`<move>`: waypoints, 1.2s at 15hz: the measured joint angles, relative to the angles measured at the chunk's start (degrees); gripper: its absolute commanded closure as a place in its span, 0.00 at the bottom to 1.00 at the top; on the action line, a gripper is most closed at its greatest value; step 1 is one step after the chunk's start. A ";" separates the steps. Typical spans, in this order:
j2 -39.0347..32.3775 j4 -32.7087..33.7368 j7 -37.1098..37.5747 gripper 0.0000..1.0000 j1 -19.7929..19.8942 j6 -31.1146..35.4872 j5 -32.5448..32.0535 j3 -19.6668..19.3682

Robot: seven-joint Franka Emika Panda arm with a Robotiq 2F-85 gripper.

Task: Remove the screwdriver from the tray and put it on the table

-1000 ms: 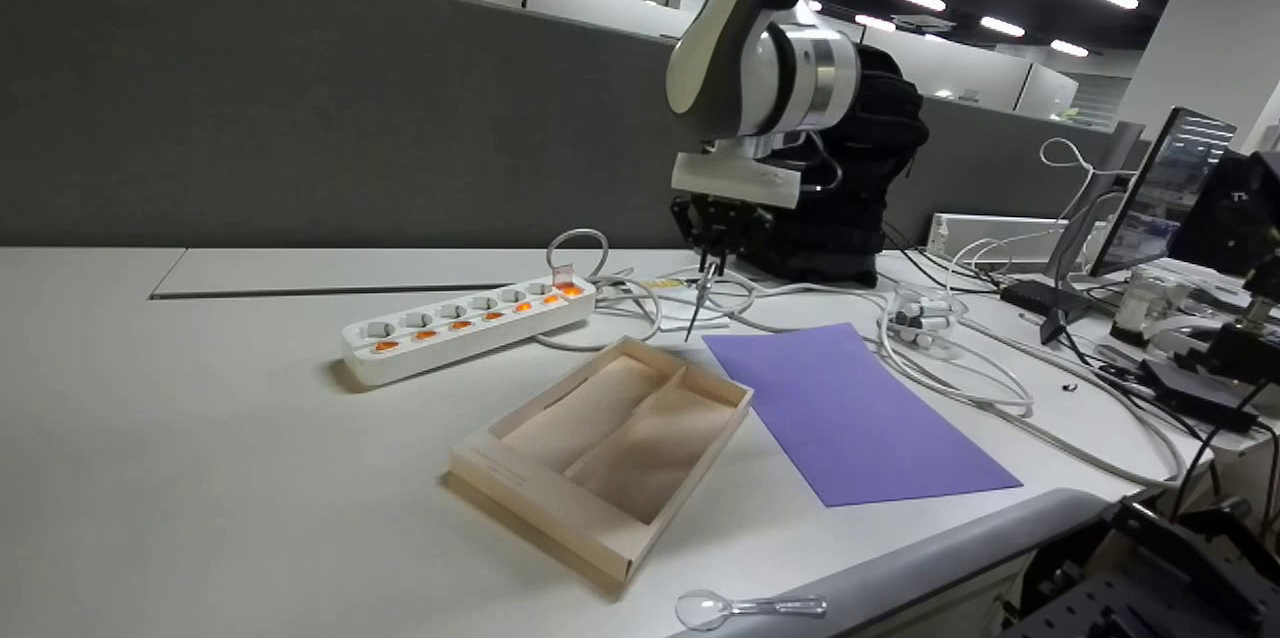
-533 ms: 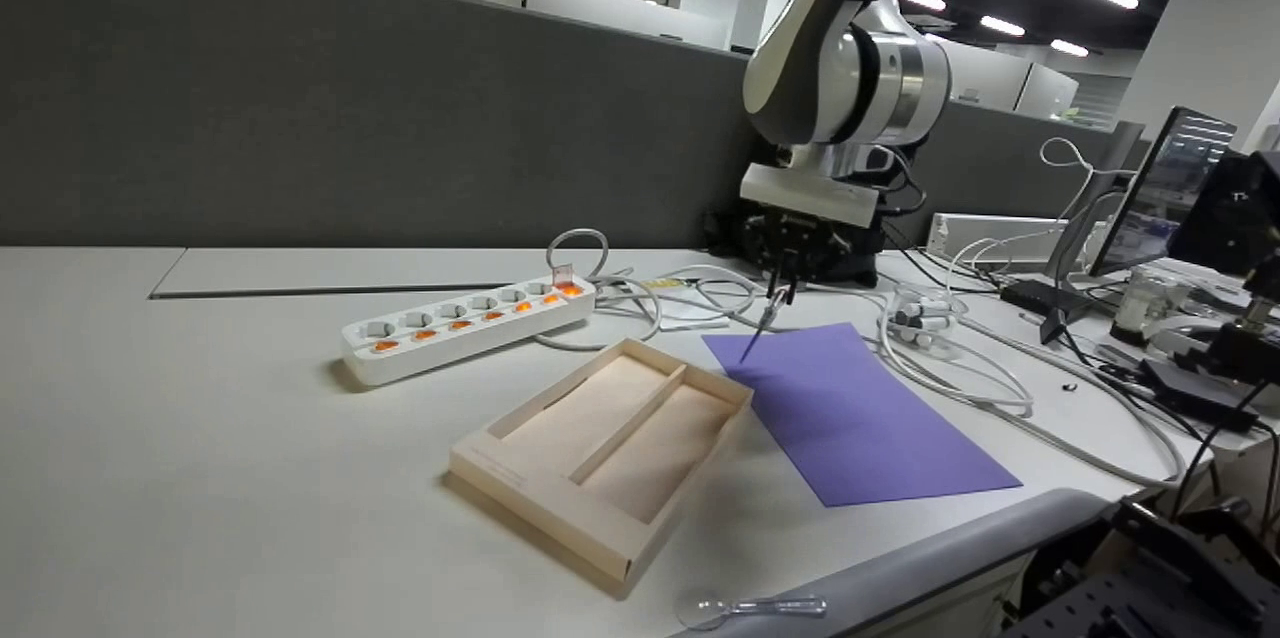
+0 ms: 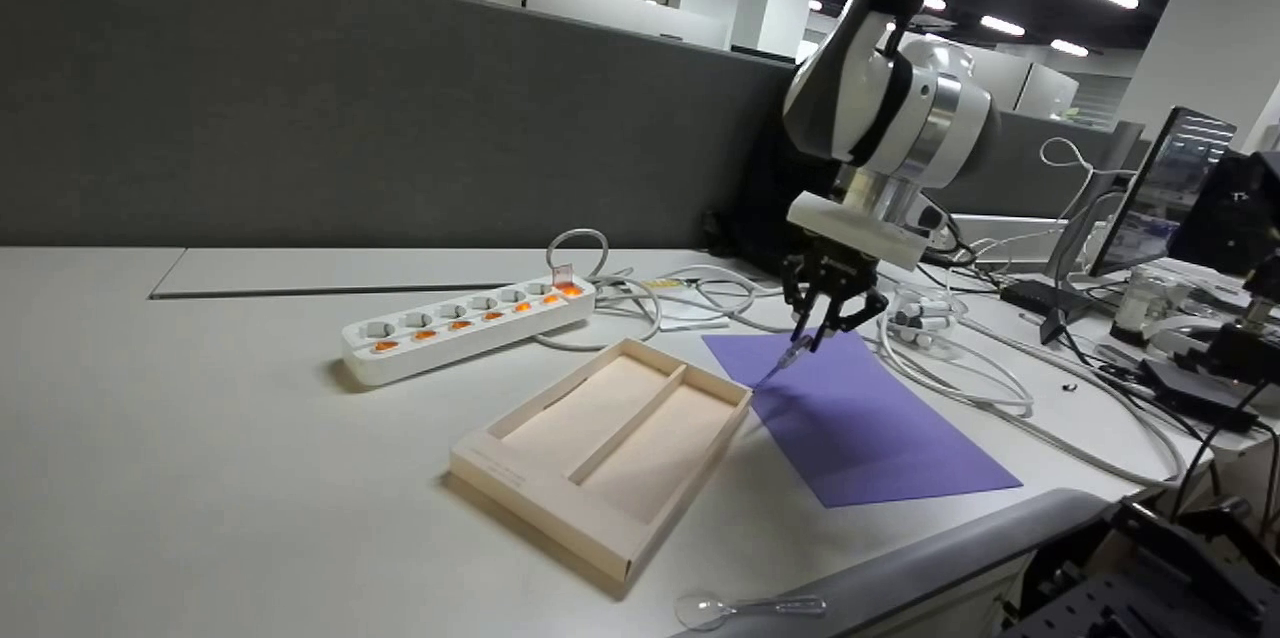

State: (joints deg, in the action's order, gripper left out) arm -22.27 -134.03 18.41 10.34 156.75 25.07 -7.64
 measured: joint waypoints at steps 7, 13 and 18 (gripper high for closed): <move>-1.78 0.48 -2.05 0.94 3.53 -5.05 2.82 -0.11; -7.52 4.86 2.29 0.94 1.55 -6.94 0.14 -1.51; -10.51 8.57 4.19 0.47 -0.66 -7.01 -2.04 -1.97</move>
State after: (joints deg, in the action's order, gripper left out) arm -32.78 -125.46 22.60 9.68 149.74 23.02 -9.61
